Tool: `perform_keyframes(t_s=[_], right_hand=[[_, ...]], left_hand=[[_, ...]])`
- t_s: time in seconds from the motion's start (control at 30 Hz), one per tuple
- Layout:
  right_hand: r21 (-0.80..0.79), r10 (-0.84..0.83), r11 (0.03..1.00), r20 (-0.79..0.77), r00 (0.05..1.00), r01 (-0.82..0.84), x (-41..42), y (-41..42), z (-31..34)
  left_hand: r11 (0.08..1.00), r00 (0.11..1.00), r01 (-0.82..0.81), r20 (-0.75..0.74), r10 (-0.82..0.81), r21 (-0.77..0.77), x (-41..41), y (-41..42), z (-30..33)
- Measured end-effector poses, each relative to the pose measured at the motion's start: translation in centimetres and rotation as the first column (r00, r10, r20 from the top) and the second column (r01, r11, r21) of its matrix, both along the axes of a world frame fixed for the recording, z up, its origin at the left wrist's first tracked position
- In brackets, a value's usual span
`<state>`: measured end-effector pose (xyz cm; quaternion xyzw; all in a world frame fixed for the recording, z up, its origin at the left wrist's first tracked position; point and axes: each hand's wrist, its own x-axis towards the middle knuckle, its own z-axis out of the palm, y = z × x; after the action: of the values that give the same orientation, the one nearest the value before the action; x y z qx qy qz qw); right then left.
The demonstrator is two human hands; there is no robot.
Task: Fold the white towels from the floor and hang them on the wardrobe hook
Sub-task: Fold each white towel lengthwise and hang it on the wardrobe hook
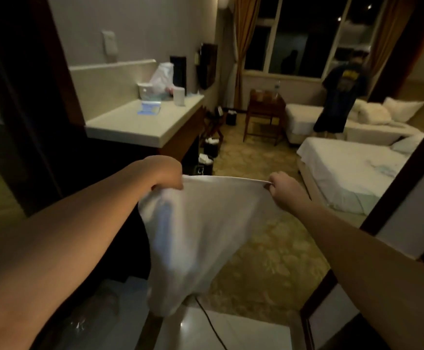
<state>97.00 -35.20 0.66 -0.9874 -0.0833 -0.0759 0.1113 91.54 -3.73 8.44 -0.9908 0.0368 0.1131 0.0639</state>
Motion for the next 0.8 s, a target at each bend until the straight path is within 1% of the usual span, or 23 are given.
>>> perform_keyframes(t_s=[0.07,0.13,0.2,0.27,0.33,0.37,0.43,0.5,0.6,0.67,0.73,0.8], right_hand=[[0.085,0.009,0.996,0.017,1.000,-0.010,-3.2,0.0,1.1],[0.119,0.043,0.991,0.082,0.996,-0.052,-6.8,-0.1,1.4],[0.180,0.075,0.978,0.156,0.985,-0.103,-10.5,-0.2,1.5],[0.219,0.067,0.970,0.186,0.980,-0.108,-14.1,-0.4,1.9],[0.236,0.049,0.967,0.196,0.979,-0.096,-17.3,-0.7,2.7],[0.248,0.048,0.964,0.194,0.980,-0.096,-18.7,-0.9,3.2],[0.245,0.064,0.964,0.177,0.982,-0.107,-21.4,-1.1,4.6],[0.241,0.109,0.958,0.185,0.977,-0.153,-24.1,-0.8,6.3],[0.240,0.177,0.942,0.244,0.954,-0.236,-28.8,0.3,8.4],[0.243,0.208,0.930,0.269,0.941,-0.275,-32.6,1.2,9.1],[0.284,0.231,0.910,0.257,0.938,-0.302,-36.4,2.0,9.1],[0.308,0.260,0.896,0.219,0.940,-0.320,-40.3,3.0,8.8]], left_hand=[[0.997,0.997,-0.070,-0.022,0.069,-0.028,-4.4,0.4,1.6],[0.991,0.992,-0.126,-0.033,0.125,-0.036,-9.3,0.4,2.4],[0.988,0.988,-0.157,-0.005,0.157,0.007,-14.3,0.1,2.4],[0.986,0.982,-0.160,0.113,0.153,0.056,-19.1,-0.3,2.2],[0.990,0.956,-0.133,0.271,0.116,0.047,-23.6,-0.4,2.0],[0.991,0.936,-0.135,0.329,0.127,0.002,-25.9,-0.2,2.0],[0.978,0.898,-0.164,0.391,0.203,-0.130,-30.5,0.4,2.1],[0.967,0.877,-0.185,0.414,0.243,-0.176,-35.0,1.4,2.7],[0.934,0.857,-0.269,0.383,0.344,-0.237,-41.6,3.0,3.6],[0.902,0.855,-0.354,0.306,0.419,-0.247,-46.2,3.9,3.9],[0.859,0.848,-0.428,0.202,0.490,-0.282,-51.0,4.7,3.9],[0.815,0.834,-0.460,0.144,0.533,-0.352,-56.2,5.6,3.6]])
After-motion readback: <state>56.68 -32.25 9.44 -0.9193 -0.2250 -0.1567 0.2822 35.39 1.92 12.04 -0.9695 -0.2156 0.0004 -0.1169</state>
